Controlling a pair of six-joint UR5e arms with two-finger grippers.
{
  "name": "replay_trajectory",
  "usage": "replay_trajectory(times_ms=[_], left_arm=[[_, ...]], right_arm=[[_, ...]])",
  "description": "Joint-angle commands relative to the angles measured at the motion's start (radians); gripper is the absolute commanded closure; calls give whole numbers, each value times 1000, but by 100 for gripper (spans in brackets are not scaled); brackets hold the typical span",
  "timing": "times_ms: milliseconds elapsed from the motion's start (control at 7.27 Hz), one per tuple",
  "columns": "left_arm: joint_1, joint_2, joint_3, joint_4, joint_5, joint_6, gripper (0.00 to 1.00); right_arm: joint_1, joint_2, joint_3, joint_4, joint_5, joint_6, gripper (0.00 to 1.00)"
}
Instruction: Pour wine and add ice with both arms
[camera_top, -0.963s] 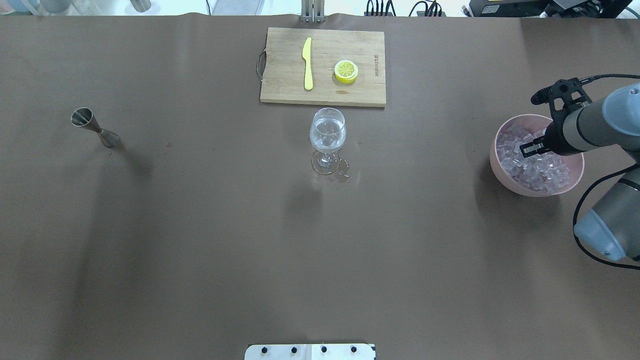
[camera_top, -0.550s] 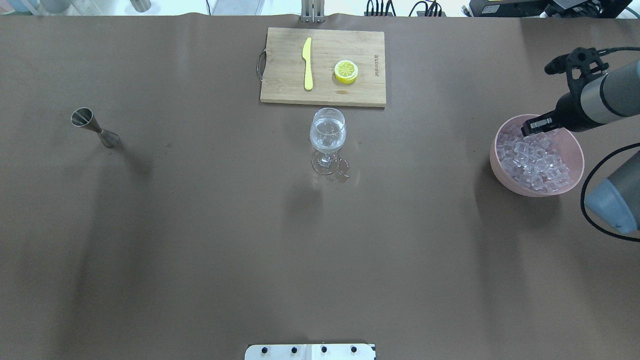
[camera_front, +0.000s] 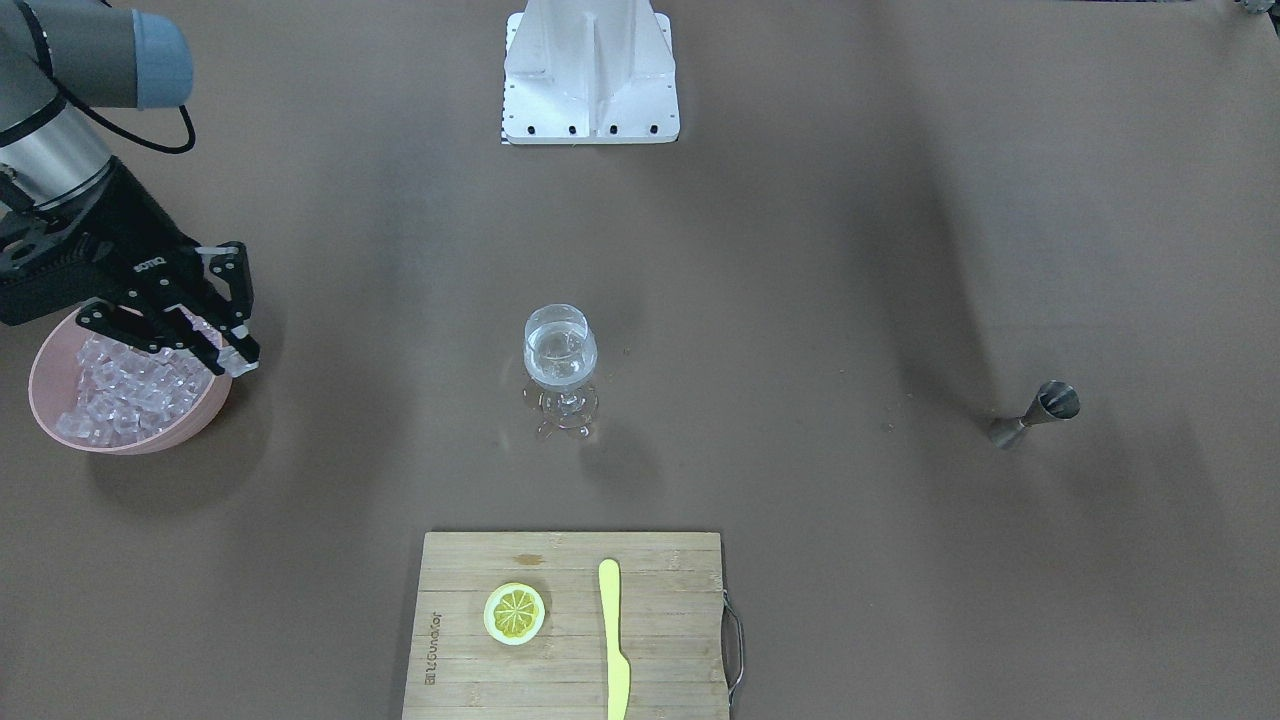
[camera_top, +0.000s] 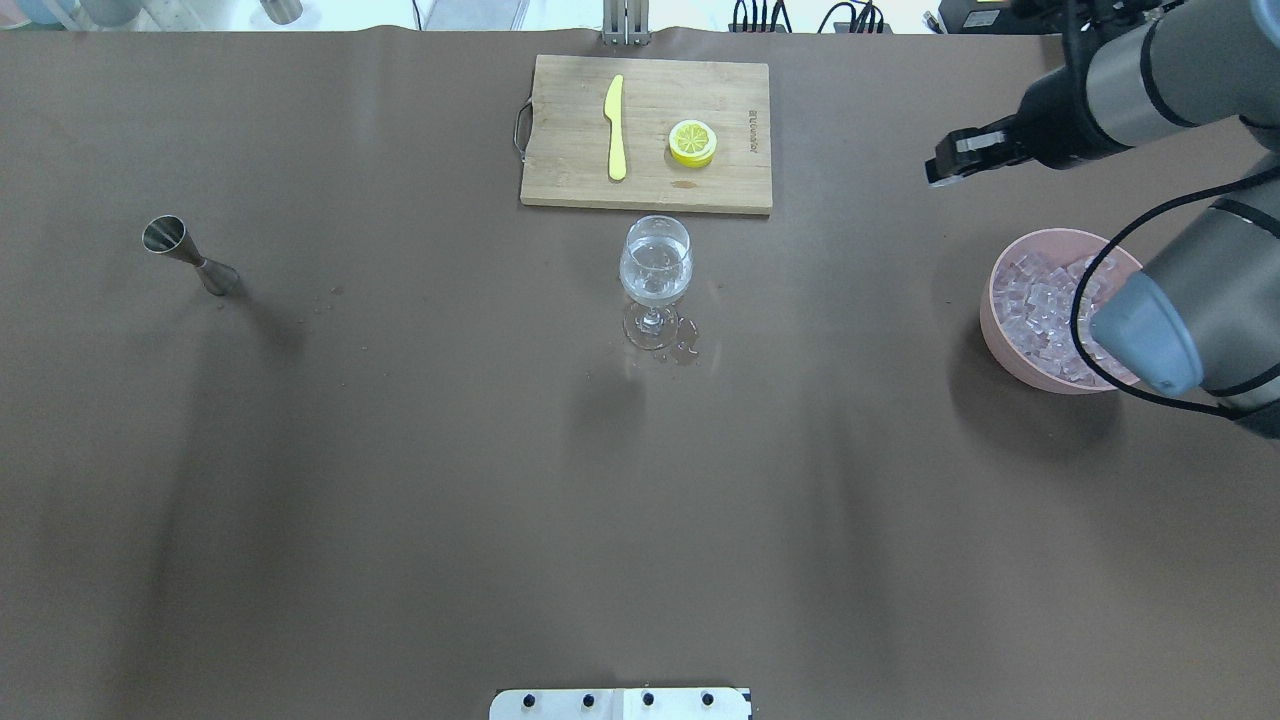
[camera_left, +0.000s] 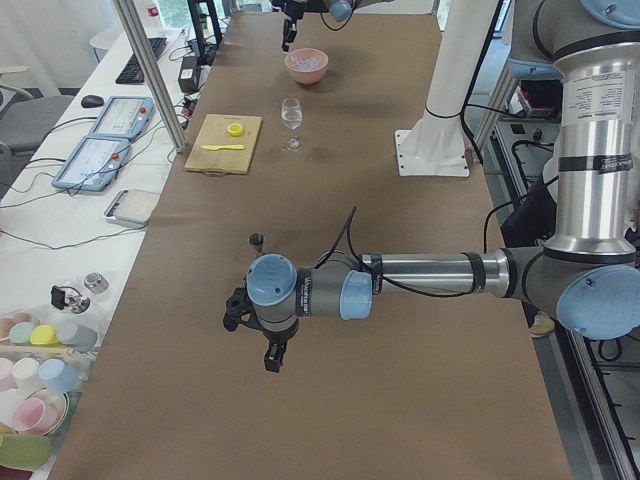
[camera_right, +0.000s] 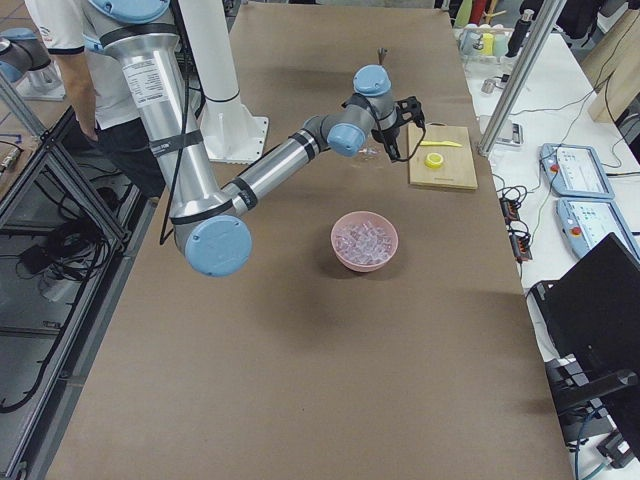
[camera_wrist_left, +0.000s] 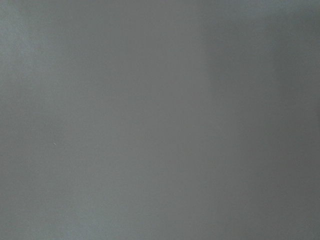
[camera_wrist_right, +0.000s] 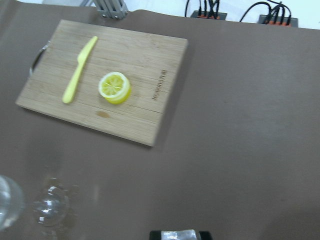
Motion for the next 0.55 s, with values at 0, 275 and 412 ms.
replay_trajectory(times_ms=[0, 275, 412], left_arm=[[0, 0, 1, 0, 0, -1, 2], [3, -2, 2, 0, 0, -4, 2], [3, -2, 2, 0, 0, -2, 2]], right_arm=[[-141, 160, -12, 0, -89, 318, 100], [-286, 208, -12, -6, -271, 378, 100], [-316, 233, -14, -29, -307, 407, 100]])
